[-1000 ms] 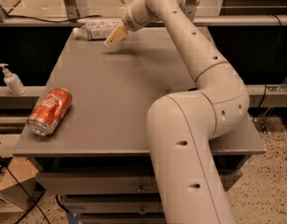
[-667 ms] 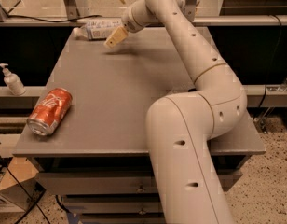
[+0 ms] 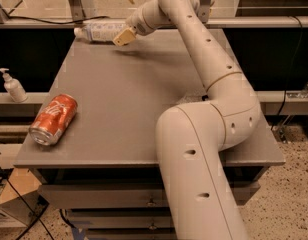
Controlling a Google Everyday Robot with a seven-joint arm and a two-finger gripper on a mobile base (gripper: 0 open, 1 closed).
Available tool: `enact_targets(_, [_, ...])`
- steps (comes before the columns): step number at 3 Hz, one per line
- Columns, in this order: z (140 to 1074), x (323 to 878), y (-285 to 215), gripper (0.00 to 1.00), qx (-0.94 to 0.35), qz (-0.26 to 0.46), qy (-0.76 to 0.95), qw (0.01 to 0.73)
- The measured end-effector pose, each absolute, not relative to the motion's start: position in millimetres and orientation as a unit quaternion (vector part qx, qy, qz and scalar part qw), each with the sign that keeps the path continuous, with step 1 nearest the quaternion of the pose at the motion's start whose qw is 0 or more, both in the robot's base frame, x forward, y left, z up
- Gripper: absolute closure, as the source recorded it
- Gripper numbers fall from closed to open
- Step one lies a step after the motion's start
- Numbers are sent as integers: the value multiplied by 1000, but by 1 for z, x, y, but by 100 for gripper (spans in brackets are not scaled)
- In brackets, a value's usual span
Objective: Pick blue plastic bottle
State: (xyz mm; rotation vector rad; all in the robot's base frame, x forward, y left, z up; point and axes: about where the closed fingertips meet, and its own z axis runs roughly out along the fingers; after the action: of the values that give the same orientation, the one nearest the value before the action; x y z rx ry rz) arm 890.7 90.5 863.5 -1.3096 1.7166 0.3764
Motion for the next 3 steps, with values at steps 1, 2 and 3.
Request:
enact_targets(1, [863, 888, 92, 62, -538, 160, 691, 456])
enact_targets(2, [869, 886, 92, 85, -545, 157, 685, 458])
enact_targets(3, [883, 886, 87, 100, -546, 147, 679, 469])
